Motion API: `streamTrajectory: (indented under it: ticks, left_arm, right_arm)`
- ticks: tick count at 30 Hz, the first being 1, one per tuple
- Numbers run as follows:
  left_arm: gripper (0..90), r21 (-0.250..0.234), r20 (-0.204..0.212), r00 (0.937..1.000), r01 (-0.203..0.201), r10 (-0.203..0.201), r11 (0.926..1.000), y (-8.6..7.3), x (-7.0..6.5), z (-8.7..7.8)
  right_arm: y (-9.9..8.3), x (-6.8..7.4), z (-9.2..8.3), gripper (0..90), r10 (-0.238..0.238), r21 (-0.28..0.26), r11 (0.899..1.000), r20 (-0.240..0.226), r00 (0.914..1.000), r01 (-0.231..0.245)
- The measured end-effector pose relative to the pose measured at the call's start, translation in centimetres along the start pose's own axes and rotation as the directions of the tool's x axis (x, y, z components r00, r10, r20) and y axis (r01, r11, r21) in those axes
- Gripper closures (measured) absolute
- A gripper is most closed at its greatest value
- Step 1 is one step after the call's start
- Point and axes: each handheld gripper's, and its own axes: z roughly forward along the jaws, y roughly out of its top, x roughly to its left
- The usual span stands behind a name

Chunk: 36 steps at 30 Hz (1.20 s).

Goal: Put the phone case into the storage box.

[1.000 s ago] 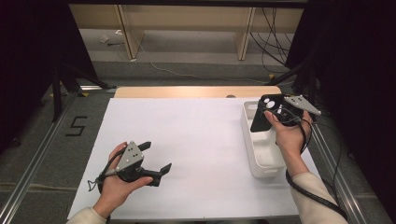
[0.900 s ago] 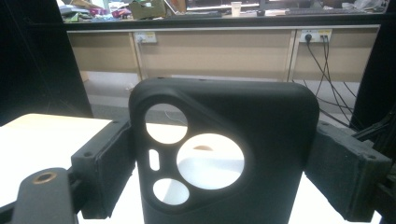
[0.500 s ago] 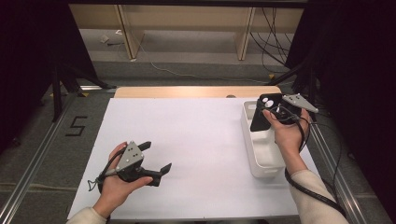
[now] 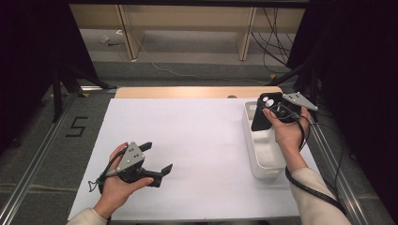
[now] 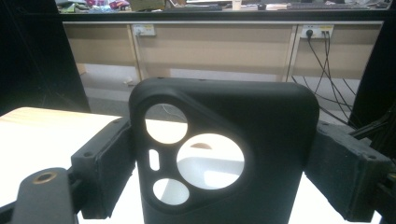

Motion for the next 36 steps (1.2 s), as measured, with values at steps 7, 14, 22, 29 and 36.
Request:
streamTrajectory:
  ticks: [7,14,22,29,36]
  left_arm:
    - [0.0,0.000,0.000,1.0000,0.001,-0.001,1.0000,0.0,0.0,0.0]
    - [0.0,0.000,0.000,1.0000,0.001,-0.001,1.0000,0.0,0.0,0.0]
    - [0.0,0.000,0.001,1.0000,0.001,-0.001,1.0000,0.0,0.0,0.0]
    - [0.0,0.000,0.003,1.0000,0.001,-0.001,1.0000,0.0,0.1,0.1]
    - [0.0,0.001,0.003,1.0000,0.001,-0.001,1.0000,0.0,0.0,0.1]
  right_arm:
    - [0.0,0.1,0.4,15.6,-0.012,0.007,1.000,0.003,0.9999,0.012]
    - [-0.1,0.1,0.8,15.6,-0.017,0.014,1.000,0.006,0.9998,0.017]
    - [-0.1,0.1,1.2,15.6,-0.017,0.022,1.000,0.007,0.9998,0.017]
    - [-0.1,0.0,1.7,15.6,-0.019,0.032,0.999,0.009,0.9998,0.019]
    - [-0.2,0.0,1.9,15.6,-0.014,0.036,0.999,0.010,0.9999,0.013]
